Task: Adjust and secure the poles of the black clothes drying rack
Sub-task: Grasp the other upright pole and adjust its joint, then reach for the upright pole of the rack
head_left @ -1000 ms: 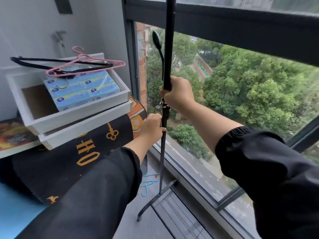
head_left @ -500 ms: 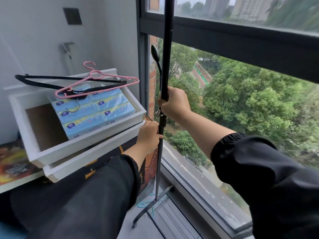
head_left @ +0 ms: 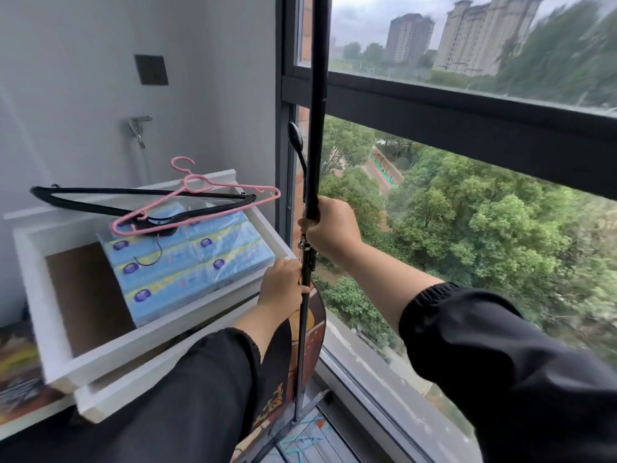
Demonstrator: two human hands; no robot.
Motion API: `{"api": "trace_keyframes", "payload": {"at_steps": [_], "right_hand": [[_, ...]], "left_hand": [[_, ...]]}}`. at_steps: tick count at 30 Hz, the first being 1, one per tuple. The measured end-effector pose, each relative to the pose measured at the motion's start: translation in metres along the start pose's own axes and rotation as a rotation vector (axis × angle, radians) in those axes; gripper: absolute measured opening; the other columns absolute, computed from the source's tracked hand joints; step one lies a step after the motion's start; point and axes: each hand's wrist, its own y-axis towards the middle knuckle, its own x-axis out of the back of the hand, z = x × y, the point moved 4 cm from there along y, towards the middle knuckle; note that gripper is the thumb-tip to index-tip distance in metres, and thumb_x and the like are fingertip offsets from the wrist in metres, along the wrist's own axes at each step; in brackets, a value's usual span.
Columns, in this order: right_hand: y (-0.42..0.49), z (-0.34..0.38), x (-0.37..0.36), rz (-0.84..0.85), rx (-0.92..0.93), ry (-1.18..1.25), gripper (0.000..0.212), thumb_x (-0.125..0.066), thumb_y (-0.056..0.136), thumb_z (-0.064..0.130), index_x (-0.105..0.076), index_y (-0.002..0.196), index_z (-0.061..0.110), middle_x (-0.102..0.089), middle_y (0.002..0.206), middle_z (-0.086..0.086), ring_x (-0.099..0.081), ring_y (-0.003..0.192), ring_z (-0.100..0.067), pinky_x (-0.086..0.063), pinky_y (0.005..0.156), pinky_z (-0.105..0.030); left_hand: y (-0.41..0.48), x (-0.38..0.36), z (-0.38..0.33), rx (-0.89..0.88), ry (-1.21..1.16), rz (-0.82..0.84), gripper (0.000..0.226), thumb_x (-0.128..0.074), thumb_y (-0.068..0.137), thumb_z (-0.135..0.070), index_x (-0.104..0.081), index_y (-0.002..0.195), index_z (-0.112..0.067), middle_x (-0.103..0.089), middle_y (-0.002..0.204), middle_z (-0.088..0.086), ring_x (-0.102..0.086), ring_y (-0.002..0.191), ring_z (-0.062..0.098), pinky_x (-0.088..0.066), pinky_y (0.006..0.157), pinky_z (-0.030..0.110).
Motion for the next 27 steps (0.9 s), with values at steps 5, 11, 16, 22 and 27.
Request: {"api": "trace_keyframes", "payload": {"at_steps": [5,11,16,22,27], "right_hand": [[0.001,-0.003,0.001,0.005,-0.004,-0.001,0.012,-0.061,0.082,0.009,-0.066,0.093,0.009,-0.072,0.092,-0.010,-0.066,0.087,-0.028,-0.055,0.077,-0.040],[-0.011,-0.005,0.010,0.053,-0.015,0.044,0.017,-0.059,0.084,0.010,-0.063,0.101,0.009,-0.071,0.097,-0.010,-0.065,0.091,-0.029,-0.054,0.081,-0.047],[-0.030,-0.019,0.036,0.078,-0.092,0.068,0.025,-0.058,0.090,0.026,-0.062,0.108,0.008,-0.069,0.106,-0.009,-0.066,0.087,-0.021,-0.056,0.083,-0.040],[-0.094,-0.050,0.104,-0.021,-0.182,-0.011,0.025,-0.056,0.092,0.027,-0.063,0.105,0.006,-0.069,0.104,-0.010,-0.065,0.088,-0.024,-0.056,0.083,-0.044],[-0.188,-0.083,0.182,-0.160,-0.265,-0.113,0.022,-0.053,0.093,0.018,-0.061,0.108,0.005,-0.067,0.110,-0.011,-0.059,0.088,-0.021,-0.047,0.075,-0.030]], "left_hand": [[0.002,-0.005,0.001,-0.012,0.006,0.035,0.025,-0.072,0.076,-0.023,-0.060,0.096,-0.013,-0.062,0.100,0.002,-0.050,0.104,0.023,-0.043,0.084,0.036],[-0.004,0.008,-0.012,-0.061,0.020,0.040,0.026,-0.071,0.076,-0.031,-0.061,0.094,-0.015,-0.064,0.096,0.000,-0.056,0.096,0.021,-0.048,0.080,0.035],[-0.030,0.040,-0.046,-0.231,0.291,-0.110,0.020,-0.072,0.076,-0.029,-0.064,0.068,-0.013,-0.065,0.061,0.002,-0.065,0.056,0.024,-0.047,0.048,0.028],[-0.075,0.059,-0.119,-0.310,0.116,-0.101,0.022,-0.053,0.092,-0.028,-0.063,0.089,-0.009,-0.068,0.086,0.008,-0.064,0.079,0.028,-0.048,0.063,0.035],[-0.125,0.049,-0.206,-0.384,0.088,-0.061,0.025,-0.047,0.094,-0.031,-0.061,0.102,-0.012,-0.067,0.100,0.005,-0.064,0.089,0.024,-0.042,0.066,0.031]]}}
